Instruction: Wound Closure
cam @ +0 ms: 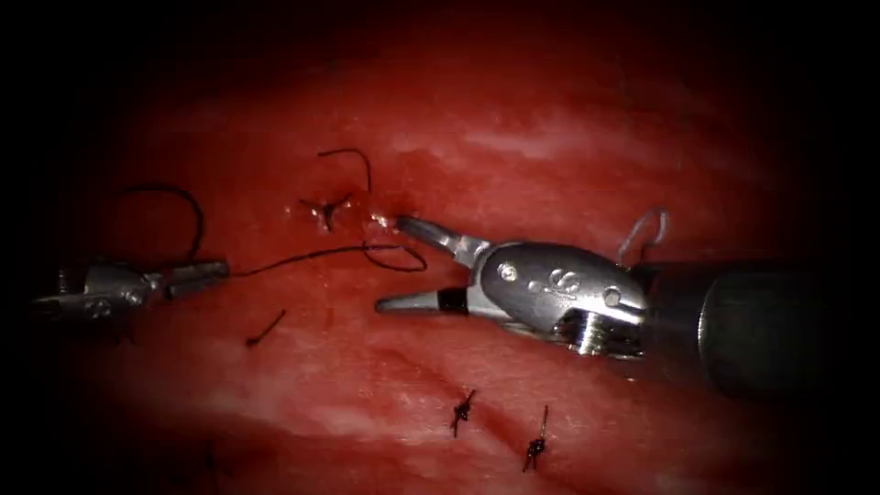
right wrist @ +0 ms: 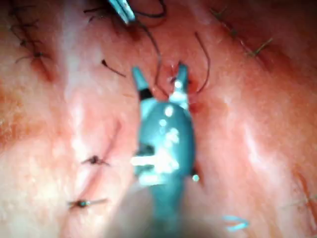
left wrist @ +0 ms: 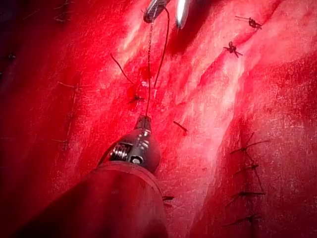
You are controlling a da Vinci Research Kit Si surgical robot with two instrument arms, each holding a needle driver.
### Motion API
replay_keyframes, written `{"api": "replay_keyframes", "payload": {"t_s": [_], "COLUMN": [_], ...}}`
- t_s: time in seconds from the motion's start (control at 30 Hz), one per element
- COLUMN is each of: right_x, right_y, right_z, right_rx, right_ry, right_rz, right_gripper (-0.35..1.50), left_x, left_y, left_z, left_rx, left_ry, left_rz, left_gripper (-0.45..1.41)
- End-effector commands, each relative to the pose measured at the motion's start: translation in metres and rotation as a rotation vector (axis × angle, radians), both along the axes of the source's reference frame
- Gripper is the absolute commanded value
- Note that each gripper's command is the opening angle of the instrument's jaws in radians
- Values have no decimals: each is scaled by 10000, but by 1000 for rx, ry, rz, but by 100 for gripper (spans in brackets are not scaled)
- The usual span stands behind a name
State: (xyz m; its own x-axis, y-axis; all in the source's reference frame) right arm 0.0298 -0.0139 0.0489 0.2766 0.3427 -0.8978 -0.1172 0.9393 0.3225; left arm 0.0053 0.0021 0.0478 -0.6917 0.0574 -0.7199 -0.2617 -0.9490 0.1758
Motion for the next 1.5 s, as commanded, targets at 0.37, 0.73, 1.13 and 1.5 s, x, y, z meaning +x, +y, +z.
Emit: {"api": "replay_keyframes", "payload": {"t_s": [0.37, 0.73, 1.13, 1.5], "right_x": [-43, 35, 56, 79], "right_y": [32, 25, 12, 3], "right_z": [41, 87, 82, 64], "right_rx": [37, 21, 13, 11], "right_ry": [61, 20, 42, 75], "right_rz": [1, -62, -97, -89], "right_gripper": [-35, -35, -35, -35], "left_x": [-4, -21, -73, -86], "left_y": [11, 14, 34, 13], "left_z": [-3, -3, 16, 50], "left_rx": [-84, -89, -159, -242], "left_ry": [3, -13, 156, 240], "left_rz": [-6, -8, -230, -256], "left_gripper": [-45, -45, -45, -45]}}
